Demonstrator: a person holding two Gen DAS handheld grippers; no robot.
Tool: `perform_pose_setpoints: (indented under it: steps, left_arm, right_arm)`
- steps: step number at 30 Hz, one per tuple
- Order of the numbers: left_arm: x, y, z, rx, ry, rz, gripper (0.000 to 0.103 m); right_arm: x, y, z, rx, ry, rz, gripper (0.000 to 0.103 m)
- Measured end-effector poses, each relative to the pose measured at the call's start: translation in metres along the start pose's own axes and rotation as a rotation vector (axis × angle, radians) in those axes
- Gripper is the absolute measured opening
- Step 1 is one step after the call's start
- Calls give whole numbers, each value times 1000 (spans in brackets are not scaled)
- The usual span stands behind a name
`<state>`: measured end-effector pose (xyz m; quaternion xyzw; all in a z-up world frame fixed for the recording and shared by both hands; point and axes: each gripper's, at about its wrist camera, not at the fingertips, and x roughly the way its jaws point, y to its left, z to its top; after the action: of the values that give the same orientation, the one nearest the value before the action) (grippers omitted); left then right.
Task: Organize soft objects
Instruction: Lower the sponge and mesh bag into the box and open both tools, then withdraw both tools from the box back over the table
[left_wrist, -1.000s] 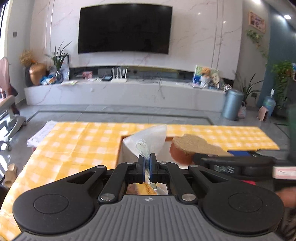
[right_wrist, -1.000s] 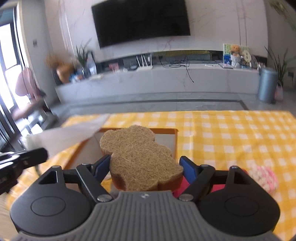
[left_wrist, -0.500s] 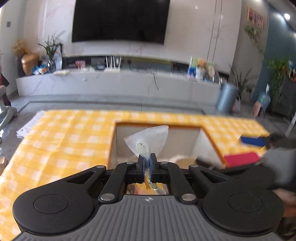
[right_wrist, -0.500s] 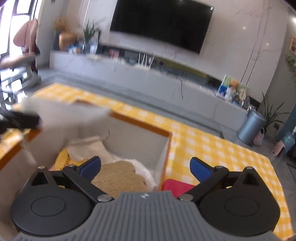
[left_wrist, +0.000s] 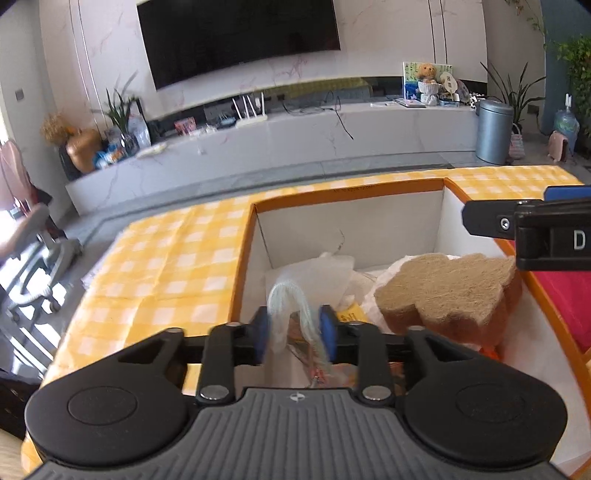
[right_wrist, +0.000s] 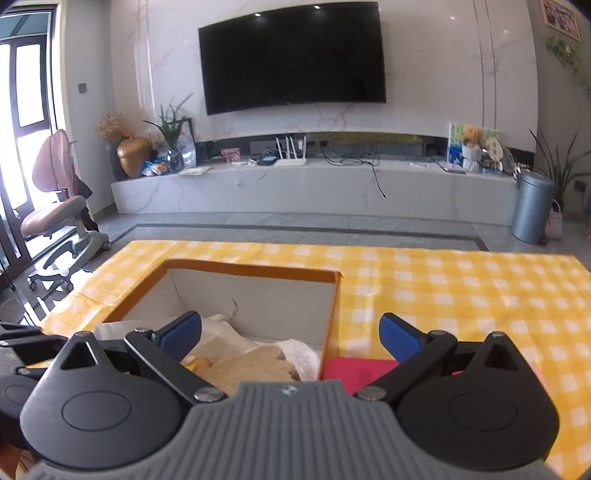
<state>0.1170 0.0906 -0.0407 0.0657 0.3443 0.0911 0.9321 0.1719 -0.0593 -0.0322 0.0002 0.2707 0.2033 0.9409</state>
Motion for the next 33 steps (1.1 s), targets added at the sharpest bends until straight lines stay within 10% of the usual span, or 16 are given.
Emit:
perform_pose_setpoints:
  steps: [11,33]
  left_arm:
    - [-15,-14,6,83,-126,53,87]
    - [-39,-7,22,-87,-142,15,87]
  right_arm:
    - [3,5,0,-44,30,-36,100]
    - [-8,2,9,46,22,1,100]
